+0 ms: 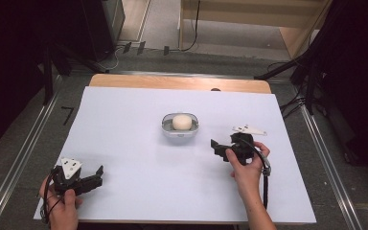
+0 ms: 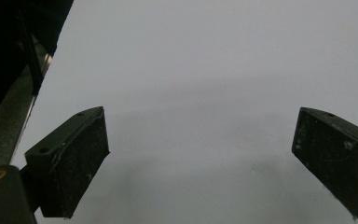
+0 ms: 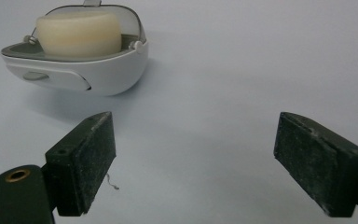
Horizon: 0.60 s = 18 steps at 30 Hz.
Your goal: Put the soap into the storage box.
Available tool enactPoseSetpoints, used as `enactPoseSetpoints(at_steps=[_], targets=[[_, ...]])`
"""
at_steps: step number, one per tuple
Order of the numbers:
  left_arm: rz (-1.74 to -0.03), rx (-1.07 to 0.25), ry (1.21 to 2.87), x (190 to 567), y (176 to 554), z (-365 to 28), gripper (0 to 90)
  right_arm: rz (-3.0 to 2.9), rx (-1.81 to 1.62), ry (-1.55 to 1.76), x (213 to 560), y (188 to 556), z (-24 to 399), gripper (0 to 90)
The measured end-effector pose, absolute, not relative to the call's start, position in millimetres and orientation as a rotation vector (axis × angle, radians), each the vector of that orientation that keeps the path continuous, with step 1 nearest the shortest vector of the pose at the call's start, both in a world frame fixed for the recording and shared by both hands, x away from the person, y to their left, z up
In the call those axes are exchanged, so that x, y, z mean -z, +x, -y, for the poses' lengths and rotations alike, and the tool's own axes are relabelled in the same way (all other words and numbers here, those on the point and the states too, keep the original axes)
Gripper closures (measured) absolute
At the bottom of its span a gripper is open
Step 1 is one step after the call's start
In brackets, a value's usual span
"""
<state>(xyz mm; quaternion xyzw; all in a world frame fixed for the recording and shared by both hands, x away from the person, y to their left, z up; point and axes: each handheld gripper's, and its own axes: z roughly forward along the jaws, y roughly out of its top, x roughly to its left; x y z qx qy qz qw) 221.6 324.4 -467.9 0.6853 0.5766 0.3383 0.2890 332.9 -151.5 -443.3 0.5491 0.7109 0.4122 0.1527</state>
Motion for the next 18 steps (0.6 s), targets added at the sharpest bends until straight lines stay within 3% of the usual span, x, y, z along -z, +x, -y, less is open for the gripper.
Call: enactPoseSetpoints(at_steps=[18], targets=[[-1.539,-0.903,1.83,467.9,221.6,-324.4,4.4,-1.977,-1.197,1.606,459.0,313.6,189.3,13.8]])
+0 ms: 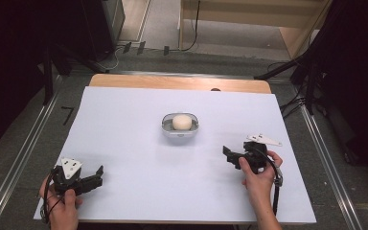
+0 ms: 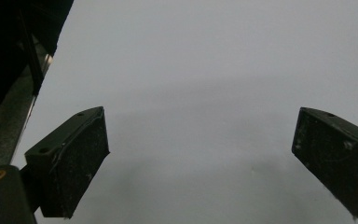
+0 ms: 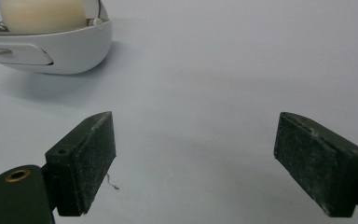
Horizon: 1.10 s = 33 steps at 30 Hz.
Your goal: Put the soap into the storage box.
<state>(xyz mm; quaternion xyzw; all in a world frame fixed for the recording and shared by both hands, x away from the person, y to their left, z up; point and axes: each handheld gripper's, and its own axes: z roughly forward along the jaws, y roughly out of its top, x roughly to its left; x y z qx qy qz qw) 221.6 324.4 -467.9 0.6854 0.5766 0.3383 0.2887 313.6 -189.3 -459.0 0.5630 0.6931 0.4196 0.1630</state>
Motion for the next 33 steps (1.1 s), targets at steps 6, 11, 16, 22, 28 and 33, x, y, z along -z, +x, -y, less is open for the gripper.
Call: enactPoseSetpoints(at_steps=[6,11,16,22,28,33], targets=[[-1.539,-0.903,1.831,468.0,221.8,-324.4,4.4,-1.954,-1.186,1.624,464.4,307.7,205.5,13.8],[-1.538,-0.904,1.835,468.0,221.8,-324.2,4.4,-1.929,-1.214,1.633,466.6,300.9,219.3,13.7],[-1.538,-0.903,1.834,468.1,221.9,-324.3,4.4,-1.904,-1.212,1.645,468.3,294.7,233.5,13.8],[-1.538,-0.903,1.834,468.0,221.9,-324.3,4.4,-1.883,-1.203,1.67,471.6,288.4,247.6,13.8],[-1.539,-0.903,1.831,468.1,221.9,-324.3,4.4,-1.862,-1.194,1.685,474.4,281.8,260.1,13.8],[-1.539,-0.902,1.831,468.0,221.8,-324.4,4.5,-1.85,-1.182,1.692,475.8,276.0,268.7,13.8]])
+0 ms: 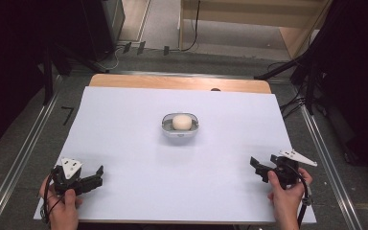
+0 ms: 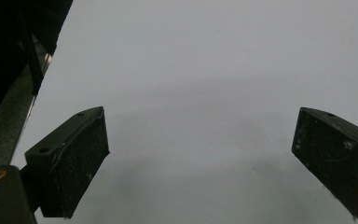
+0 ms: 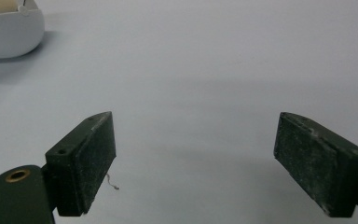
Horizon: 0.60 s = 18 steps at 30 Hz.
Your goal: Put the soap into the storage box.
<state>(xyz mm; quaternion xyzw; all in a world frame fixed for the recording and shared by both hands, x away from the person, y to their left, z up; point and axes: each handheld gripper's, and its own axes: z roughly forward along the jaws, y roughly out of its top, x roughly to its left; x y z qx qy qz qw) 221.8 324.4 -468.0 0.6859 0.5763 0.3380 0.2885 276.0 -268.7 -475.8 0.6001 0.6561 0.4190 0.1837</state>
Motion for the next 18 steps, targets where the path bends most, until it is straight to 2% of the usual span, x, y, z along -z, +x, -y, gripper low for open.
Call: enactPoseSetpoints(at_steps=[18], targets=[[-1.539,-0.903,1.831,468.0,221.8,-324.4,4.4,-1.772,-1.16,1.742,478.8,250.3,307.1,13.8]])
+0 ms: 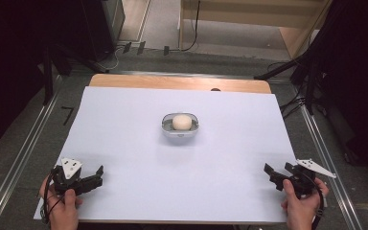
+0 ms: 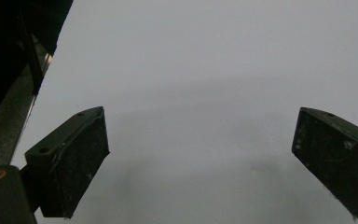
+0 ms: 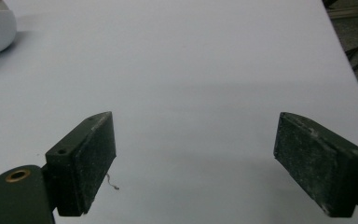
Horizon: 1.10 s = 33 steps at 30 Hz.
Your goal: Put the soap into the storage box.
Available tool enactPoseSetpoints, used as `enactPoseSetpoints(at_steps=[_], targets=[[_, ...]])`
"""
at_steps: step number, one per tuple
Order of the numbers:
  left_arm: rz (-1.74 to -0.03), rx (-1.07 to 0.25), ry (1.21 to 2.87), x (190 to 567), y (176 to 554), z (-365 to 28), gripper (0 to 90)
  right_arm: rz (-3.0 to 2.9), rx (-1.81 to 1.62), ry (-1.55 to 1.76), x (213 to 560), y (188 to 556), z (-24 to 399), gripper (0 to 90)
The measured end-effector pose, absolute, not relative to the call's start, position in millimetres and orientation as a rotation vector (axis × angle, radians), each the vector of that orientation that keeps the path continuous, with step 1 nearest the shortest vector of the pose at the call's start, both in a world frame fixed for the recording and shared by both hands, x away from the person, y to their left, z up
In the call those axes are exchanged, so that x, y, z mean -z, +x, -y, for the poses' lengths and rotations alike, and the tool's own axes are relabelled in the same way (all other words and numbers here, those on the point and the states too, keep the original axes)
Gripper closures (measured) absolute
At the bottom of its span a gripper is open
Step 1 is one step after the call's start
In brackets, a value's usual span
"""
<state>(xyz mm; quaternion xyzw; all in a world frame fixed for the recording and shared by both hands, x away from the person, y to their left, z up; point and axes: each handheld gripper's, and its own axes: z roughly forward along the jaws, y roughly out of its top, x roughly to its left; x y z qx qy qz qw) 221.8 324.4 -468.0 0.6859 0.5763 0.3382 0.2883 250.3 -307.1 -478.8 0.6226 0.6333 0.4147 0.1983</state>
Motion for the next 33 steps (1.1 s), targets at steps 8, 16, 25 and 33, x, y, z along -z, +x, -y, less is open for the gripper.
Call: enactPoseSetpoints(at_steps=[8,16,25,33], targets=[[-1.539,-0.904,1.832,467.9,221.6,-324.3,4.4,-1.741,-1.131,1.757,480.8,236.7,327.1,13.9],[-1.539,-0.903,1.835,468.1,221.9,-324.2,4.4,-1.682,-1.162,1.786,484.0,220.8,348.8,14.0],[-1.564,-0.874,1.855,469.0,225.8,-324.3,4.4,-1.641,-1.143,1.766,484.0,211.8,361.5,14.3],[-1.553,-0.864,1.88,469.0,226.6,-323.6,4.4,-1.665,-1.187,1.776,488.9,211.1,364.1,14.2]])
